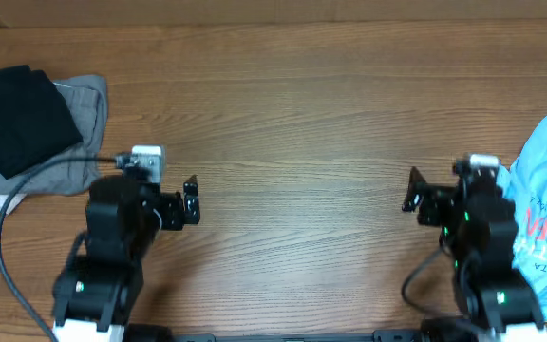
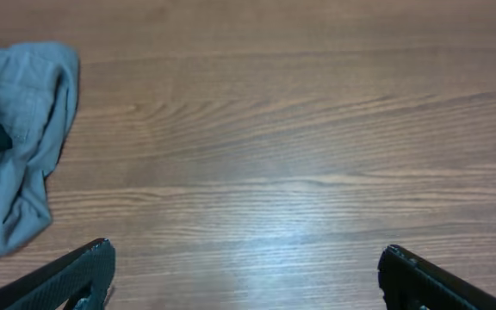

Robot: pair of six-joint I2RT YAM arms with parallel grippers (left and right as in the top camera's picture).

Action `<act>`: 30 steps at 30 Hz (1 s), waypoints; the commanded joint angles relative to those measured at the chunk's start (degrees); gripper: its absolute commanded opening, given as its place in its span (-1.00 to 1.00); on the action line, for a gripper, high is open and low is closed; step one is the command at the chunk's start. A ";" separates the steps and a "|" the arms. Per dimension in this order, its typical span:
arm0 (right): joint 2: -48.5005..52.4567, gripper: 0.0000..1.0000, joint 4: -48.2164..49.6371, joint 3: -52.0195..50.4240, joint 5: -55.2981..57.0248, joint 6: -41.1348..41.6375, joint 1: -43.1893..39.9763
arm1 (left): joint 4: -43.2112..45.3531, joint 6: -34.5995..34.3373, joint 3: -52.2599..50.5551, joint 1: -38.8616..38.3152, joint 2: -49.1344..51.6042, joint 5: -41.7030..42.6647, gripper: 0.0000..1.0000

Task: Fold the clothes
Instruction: 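Reach the right gripper to the blue T-shirt and grasp its edge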

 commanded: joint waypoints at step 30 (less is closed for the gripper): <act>49.90 0.80 -0.61 13.05 3.80 19.54 -22.62 | -1.11 -4.07 2.99 -0.35 4.48 1.03 1.00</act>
